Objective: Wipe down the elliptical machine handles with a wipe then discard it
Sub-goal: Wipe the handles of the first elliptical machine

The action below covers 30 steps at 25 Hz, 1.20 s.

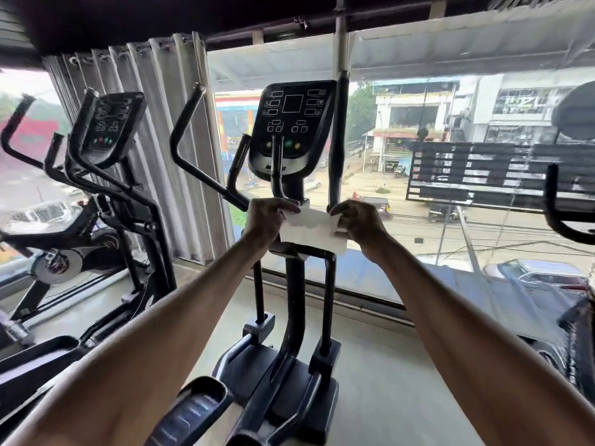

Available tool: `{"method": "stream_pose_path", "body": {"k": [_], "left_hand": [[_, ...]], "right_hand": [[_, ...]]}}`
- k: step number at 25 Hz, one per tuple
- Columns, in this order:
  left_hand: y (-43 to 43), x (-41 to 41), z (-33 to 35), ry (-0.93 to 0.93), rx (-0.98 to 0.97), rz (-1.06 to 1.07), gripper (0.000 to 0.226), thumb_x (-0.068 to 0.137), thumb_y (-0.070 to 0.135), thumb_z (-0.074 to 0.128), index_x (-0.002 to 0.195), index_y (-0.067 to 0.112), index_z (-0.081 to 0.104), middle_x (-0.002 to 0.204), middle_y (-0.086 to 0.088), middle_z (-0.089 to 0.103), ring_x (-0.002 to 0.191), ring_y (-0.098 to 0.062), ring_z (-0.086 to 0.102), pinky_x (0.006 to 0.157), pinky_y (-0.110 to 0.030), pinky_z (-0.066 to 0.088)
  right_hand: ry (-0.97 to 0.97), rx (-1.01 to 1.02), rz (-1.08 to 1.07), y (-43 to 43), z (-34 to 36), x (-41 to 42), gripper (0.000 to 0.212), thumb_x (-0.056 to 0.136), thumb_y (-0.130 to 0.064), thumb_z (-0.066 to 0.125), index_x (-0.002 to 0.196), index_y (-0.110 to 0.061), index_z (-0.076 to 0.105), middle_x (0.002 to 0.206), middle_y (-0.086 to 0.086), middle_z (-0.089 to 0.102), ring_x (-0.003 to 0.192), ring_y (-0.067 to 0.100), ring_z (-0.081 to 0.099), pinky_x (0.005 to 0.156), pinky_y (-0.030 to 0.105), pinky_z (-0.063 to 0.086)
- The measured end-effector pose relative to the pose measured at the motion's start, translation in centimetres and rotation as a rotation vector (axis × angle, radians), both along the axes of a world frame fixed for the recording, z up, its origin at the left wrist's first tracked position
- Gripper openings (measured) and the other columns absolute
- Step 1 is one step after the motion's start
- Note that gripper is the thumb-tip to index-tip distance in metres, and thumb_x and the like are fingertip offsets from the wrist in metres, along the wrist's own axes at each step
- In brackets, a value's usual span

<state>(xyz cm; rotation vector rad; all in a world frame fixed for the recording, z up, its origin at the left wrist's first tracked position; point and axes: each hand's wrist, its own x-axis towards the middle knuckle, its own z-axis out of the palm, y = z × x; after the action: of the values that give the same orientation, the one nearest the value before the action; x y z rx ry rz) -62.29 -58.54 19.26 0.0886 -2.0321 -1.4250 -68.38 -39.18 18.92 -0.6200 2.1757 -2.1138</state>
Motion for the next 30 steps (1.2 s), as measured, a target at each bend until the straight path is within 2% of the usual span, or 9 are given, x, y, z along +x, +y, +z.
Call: {"method": "stream_pose_path", "body": {"k": [5,8,10,12,15,18,22,27,30], "left_hand": [[-2.3,-4.0,-0.6,-0.033,0.161,-0.014,0.056,0.079,-0.023,0.049,0.092,0.022,0.079,0.095,-0.001,0.078,0.094,-0.02,0.073,0.076,-0.03,0.061],[-3.6,-6.0,-0.6,-0.075,0.112,-0.061,0.06,0.093,-0.012,0.053,0.082,0.042,0.076,0.106,-0.012,0.075,0.094,-0.031,0.073,0.067,-0.045,0.065],[-4.6,-7.1,-0.4,-0.115,0.105,-0.083,0.061,0.091,-0.012,0.062,0.081,0.047,0.075,0.107,-0.009,0.073,0.093,-0.03,0.074,0.062,-0.042,0.065],[-5.1,-7.8,-0.1,-0.134,0.197,-0.119,0.058,0.09,-0.015,0.063,0.084,0.041,0.077,0.108,-0.006,0.073,0.091,-0.025,0.074,0.062,-0.035,0.064],[-5.9,-8.3,0.5,-0.109,0.361,-0.239,0.046,0.096,-0.013,0.053,0.085,0.023,0.08,0.099,-0.007,0.075,0.087,-0.024,0.073,0.064,-0.03,0.062],[-7.0,-8.7,0.7,-0.091,0.306,-0.286,0.052,0.092,-0.019,0.047,0.077,0.019,0.08,0.094,-0.003,0.074,0.08,-0.019,0.071,0.067,-0.03,0.063],[-8.3,-9.7,0.4,-0.09,0.213,-0.309,0.045,0.089,-0.018,0.058,0.074,0.018,0.081,0.097,-0.003,0.077,0.089,-0.022,0.073,0.073,-0.028,0.062],[-8.6,-10.5,0.4,-0.158,0.277,-0.381,0.033,0.089,-0.01,0.054,0.085,0.008,0.081,0.101,-0.013,0.078,0.103,-0.033,0.072,0.089,-0.035,0.061],[-8.4,-10.9,1.1,-0.141,0.199,-0.271,0.016,0.09,0.006,0.067,0.085,0.011,0.081,0.093,-0.008,0.079,0.098,-0.03,0.073,0.087,-0.035,0.061]], "right_hand": [[-0.073,-0.116,-0.001,-1.5,-0.6,-4.6,0.037,0.087,0.022,0.053,0.072,-0.008,0.068,0.08,0.0,0.073,0.086,0.021,0.068,0.065,0.024,0.056],[-0.023,-0.132,-0.019,-2.1,-0.3,-5.9,0.022,0.087,0.013,0.066,0.088,-0.009,0.07,0.081,0.003,0.073,0.076,0.016,0.069,0.067,0.028,0.058],[0.07,-0.087,-0.056,-2.7,0.1,-6.9,0.012,0.087,0.003,0.072,0.09,-0.009,0.071,0.076,0.005,0.071,0.065,0.014,0.066,0.065,0.032,0.057],[0.085,-0.096,-0.072,-3.0,0.5,-7.7,0.012,0.087,0.002,0.072,0.088,-0.01,0.071,0.075,0.003,0.072,0.065,0.015,0.067,0.068,0.036,0.056],[-0.012,-0.163,0.056,-3.1,0.9,-8.4,0.027,0.084,0.012,0.067,0.085,-0.014,0.074,0.087,0.005,0.073,0.086,0.025,0.067,0.08,0.046,0.051],[-0.084,-0.218,0.179,-2.8,1.1,-9.2,0.045,0.09,0.013,0.053,0.073,-0.021,0.076,0.092,0.008,0.071,0.09,0.027,0.064,0.086,0.05,0.048],[-0.117,-0.196,0.156,-2.9,1.4,-9.7,0.032,0.094,0.004,0.052,0.082,-0.02,0.068,0.098,0.01,0.071,0.085,0.027,0.068,0.08,0.043,0.053],[-0.215,-0.225,0.053,-3.7,2.0,-10.0,0.026,0.09,-0.002,0.043,0.086,-0.002,0.069,0.076,0.007,0.07,0.072,0.022,0.066,0.066,0.035,0.059],[-0.107,-0.058,0.039,-3.9,1.5,-10.4,0.014,0.088,-0.004,0.068,0.102,-0.002,0.068,0.089,0.011,0.069,0.079,0.023,0.068,0.068,0.033,0.06]]}}
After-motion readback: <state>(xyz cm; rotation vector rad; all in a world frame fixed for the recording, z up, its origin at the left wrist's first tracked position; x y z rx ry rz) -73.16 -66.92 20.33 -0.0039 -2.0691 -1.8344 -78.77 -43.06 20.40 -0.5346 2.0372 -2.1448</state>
